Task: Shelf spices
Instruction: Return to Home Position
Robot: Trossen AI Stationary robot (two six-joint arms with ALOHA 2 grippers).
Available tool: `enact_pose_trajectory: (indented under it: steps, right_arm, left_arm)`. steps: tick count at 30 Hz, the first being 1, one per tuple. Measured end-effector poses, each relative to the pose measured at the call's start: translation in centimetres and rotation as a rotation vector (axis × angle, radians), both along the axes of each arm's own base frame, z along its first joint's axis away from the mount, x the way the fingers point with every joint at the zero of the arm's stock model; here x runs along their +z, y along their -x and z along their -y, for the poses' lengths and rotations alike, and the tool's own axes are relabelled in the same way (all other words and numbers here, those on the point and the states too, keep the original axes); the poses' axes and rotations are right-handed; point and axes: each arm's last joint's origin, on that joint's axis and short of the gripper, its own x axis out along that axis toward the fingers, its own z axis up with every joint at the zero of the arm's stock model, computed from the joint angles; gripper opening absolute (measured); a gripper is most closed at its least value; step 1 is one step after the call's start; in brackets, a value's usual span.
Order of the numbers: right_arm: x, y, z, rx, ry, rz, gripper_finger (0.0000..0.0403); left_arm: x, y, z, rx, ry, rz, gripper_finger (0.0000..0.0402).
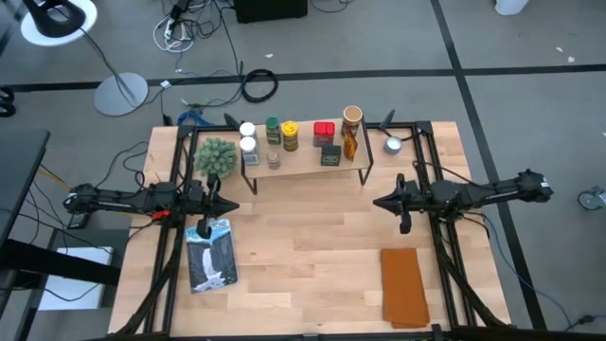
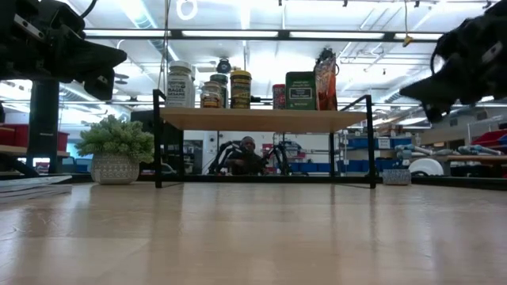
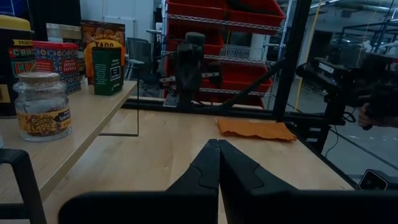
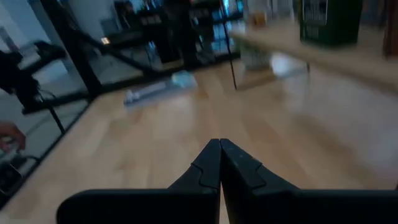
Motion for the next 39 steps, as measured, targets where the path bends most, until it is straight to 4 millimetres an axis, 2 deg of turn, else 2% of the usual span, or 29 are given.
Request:
enact_pose_trajectory:
  steps: [14,39]
  right_arm:
    - [-3.2,-1.3,-0.3,0.059,0.059,-0.342,0.0005]
    - [-3.3,-1.7,-0.3,0.061,0.060,-0.340,0.0008]
  left_arm:
    - [0.0,0.0,0.0,0.000,0.000,0.000,0.0008]
    - [0.0,0.0,0.0,0.000,0.000,0.001,0.0008]
